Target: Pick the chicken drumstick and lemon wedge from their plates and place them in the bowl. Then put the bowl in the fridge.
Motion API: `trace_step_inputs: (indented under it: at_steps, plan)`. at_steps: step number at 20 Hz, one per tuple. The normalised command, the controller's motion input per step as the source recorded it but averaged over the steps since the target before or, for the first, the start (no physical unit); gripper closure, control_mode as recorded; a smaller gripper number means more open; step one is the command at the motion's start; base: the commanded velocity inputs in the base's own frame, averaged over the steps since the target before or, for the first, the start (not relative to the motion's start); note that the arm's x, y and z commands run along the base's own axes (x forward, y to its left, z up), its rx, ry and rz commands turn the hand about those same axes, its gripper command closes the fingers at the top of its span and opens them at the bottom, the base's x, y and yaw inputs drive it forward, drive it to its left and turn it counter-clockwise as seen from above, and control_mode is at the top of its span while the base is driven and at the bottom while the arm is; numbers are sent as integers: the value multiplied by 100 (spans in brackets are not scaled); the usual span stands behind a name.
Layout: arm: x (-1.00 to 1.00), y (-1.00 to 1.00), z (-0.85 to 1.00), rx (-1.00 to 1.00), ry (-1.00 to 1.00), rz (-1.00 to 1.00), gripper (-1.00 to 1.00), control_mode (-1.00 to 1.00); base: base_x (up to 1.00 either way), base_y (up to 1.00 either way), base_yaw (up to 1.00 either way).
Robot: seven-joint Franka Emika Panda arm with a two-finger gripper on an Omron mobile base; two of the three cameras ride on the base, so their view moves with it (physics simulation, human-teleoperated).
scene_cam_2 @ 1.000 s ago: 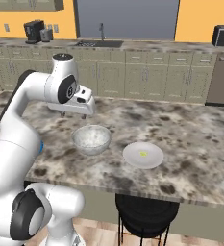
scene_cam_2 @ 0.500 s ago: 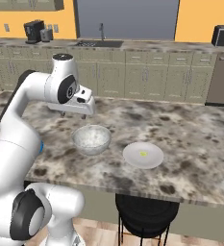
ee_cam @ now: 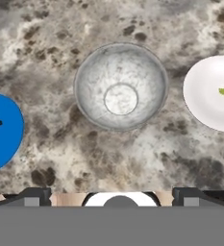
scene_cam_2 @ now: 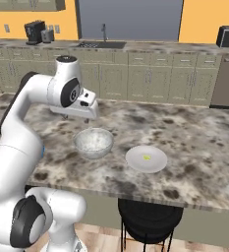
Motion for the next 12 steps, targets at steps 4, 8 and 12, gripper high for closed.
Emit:
trace_step_inputs:
  at_steps: [4, 8, 12]
  plan:
    - [-6, -44, -5, 4, 1, -30, -100, -100, 0, 0, 0]
    - [0, -57, -4, 6, 4, -48, -100, -100, 0, 0, 0]
    - [0, -55, -13, 2, 1, -49, -100, -100, 0, 0, 0]
